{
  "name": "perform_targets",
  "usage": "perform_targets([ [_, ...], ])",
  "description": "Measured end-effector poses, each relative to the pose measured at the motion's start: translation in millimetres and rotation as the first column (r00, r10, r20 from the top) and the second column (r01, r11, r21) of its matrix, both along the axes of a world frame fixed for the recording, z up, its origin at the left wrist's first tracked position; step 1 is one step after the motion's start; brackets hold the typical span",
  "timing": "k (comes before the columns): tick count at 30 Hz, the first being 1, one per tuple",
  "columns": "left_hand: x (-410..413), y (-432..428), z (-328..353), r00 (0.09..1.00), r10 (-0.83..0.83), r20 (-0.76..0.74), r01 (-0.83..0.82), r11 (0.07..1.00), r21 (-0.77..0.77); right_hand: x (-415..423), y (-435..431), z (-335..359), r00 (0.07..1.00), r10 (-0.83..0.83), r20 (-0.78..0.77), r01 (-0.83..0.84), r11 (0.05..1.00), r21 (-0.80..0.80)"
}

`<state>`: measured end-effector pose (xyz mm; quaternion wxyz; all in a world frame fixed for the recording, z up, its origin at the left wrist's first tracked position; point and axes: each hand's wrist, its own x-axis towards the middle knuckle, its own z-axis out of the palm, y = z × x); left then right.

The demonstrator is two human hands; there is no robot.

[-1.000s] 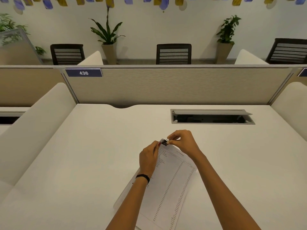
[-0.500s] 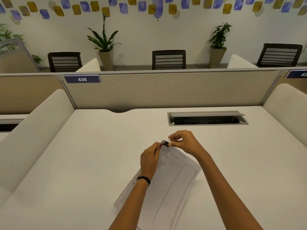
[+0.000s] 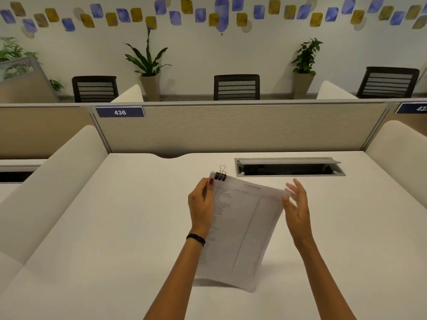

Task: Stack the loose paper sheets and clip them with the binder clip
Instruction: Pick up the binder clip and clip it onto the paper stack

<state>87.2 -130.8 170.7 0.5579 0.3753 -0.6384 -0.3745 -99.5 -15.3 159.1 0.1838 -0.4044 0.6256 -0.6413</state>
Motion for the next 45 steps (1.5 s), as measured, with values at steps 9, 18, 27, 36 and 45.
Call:
perform_targets([
  [9, -6, -1, 27, 0.983, 0.052, -0.176, -0.034, 0.994, 0.101, -7, 23, -40, 0.942, 0.223, 0.249, -0.277, 0.938, 0.206],
  [18, -3, -7, 30, 0.951, 0.151, -0.269, -0.081, 0.963, 0.257, 1, 39, -50, 0.937, 0.214, 0.276, -0.292, 0.913, 0.286],
  [27, 8, 15, -4, 0.998, -0.058, -0.025, 0.062, 0.966, 0.25, 5, 43, -51, 0.95, 0.103, 0.295, -0.162, 0.97, 0.182],
  [36, 18, 51, -43, 0.986, -0.14, 0.093, 0.103, 0.94, 0.324, 7, 24, -34, 0.946, -0.018, 0.323, -0.024, 0.992, 0.127],
  [45, 36, 52, -51, 1.0, 0.003, 0.004, -0.004, 0.948, 0.319, 14, 18, -25, 0.957, 0.243, 0.16, -0.273, 0.94, 0.204],
])
